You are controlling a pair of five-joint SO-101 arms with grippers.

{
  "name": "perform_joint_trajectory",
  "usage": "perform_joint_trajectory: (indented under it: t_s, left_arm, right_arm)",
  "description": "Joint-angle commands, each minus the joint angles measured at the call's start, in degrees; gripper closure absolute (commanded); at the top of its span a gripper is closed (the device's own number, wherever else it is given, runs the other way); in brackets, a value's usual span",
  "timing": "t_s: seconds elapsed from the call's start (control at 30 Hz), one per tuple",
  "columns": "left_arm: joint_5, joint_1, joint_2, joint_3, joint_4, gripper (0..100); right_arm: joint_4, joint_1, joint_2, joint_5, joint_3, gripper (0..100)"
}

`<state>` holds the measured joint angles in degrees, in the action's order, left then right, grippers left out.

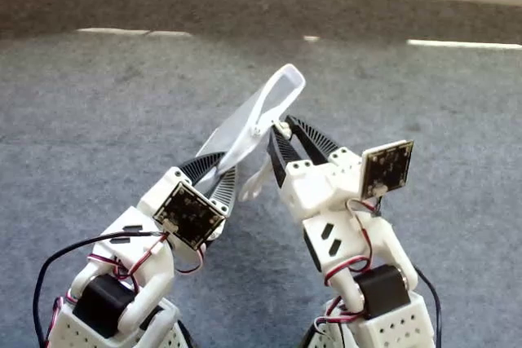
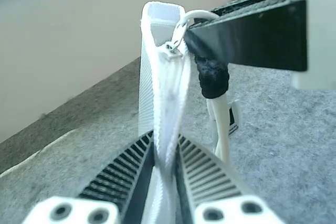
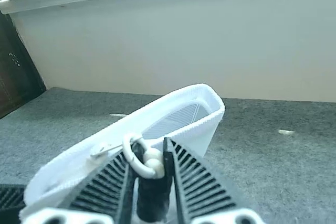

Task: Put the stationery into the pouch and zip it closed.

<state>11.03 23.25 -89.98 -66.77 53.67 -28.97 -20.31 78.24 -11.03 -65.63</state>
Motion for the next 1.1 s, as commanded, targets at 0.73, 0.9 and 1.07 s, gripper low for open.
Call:
perform_joint_trajectory:
  t_s: [0.73, 0.9, 1.07]
  left_arm:
    - [1.5, -2.3, -0.1, 0.4, 2.7, 100]
    - [1.5, -2.3, -0.1, 0.4, 2.7, 100]
    - [1.4, -2.3, -0.1, 0.8, 2.5, 100]
  right_arm:
    - [-3.0, 13.6, -24.9, -1.1, 21.0, 99.5]
    - [-5.0, 13.2, -21.1, -0.6, 20.7, 99.5]
    - [-12.2, 9.7, -13.2, 4.5, 20.7, 99.5]
